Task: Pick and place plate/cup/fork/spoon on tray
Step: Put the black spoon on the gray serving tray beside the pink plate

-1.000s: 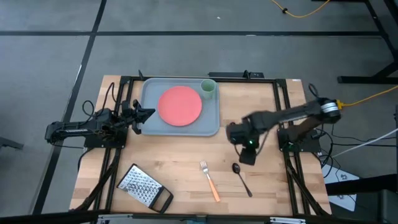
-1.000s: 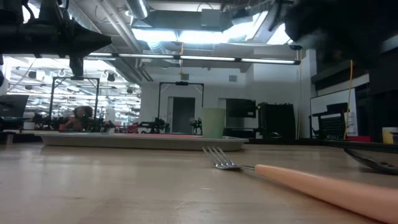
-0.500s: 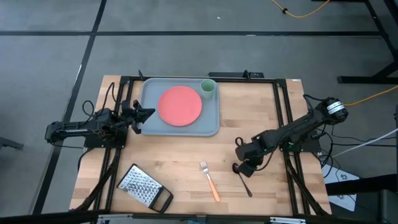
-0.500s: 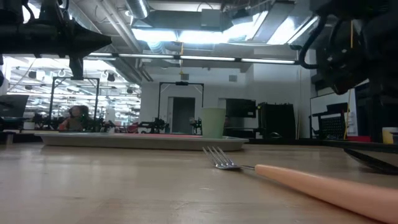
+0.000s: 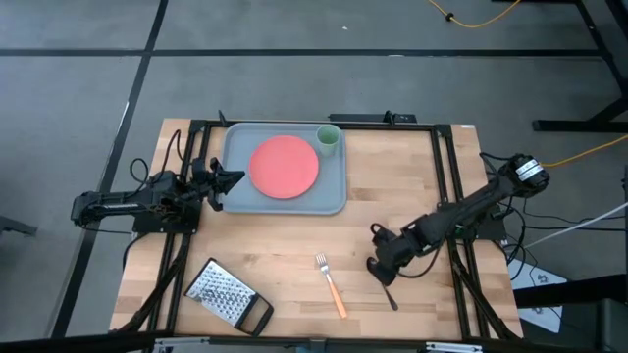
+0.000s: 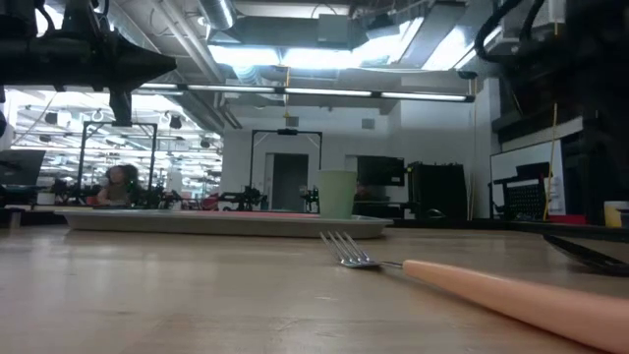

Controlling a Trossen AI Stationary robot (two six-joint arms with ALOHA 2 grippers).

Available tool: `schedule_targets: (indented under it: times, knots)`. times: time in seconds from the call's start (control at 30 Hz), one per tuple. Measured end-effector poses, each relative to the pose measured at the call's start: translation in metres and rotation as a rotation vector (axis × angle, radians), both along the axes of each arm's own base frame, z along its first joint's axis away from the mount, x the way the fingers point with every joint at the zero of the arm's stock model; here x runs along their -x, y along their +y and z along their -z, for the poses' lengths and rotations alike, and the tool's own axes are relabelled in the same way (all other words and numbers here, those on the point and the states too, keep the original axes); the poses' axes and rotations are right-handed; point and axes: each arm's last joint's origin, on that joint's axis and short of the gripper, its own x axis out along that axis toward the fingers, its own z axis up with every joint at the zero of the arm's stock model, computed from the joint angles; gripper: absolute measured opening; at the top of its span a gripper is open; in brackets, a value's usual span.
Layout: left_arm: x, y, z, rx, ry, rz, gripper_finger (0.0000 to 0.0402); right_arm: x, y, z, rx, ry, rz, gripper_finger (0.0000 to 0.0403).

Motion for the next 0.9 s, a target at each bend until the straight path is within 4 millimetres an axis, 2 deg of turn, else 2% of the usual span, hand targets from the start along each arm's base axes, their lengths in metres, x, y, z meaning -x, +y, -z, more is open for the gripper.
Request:
schedule_targets:
  times: [0.27, 0.77, 0.9]
  knots:
    - [0.000, 0.000, 0.000, 0.000, 0.000, 0.000, 0.0000, -0.003, 0.006, -0.002, 0.043, -0.091, 0.027, 0.0091]
    - [0.000, 0.000, 0.000, -0.001, 0.000, 0.000, 0.0000, -0.010, 0.004, -0.006, 0.155, -0.231, 0.104, 0.0091]
    - [0.000, 0.000, 0.000, -0.001, 0.001, 0.000, 0.0000, -0.013, 0.006, -0.007, 0.139, -0.263, 0.111, 0.0091]
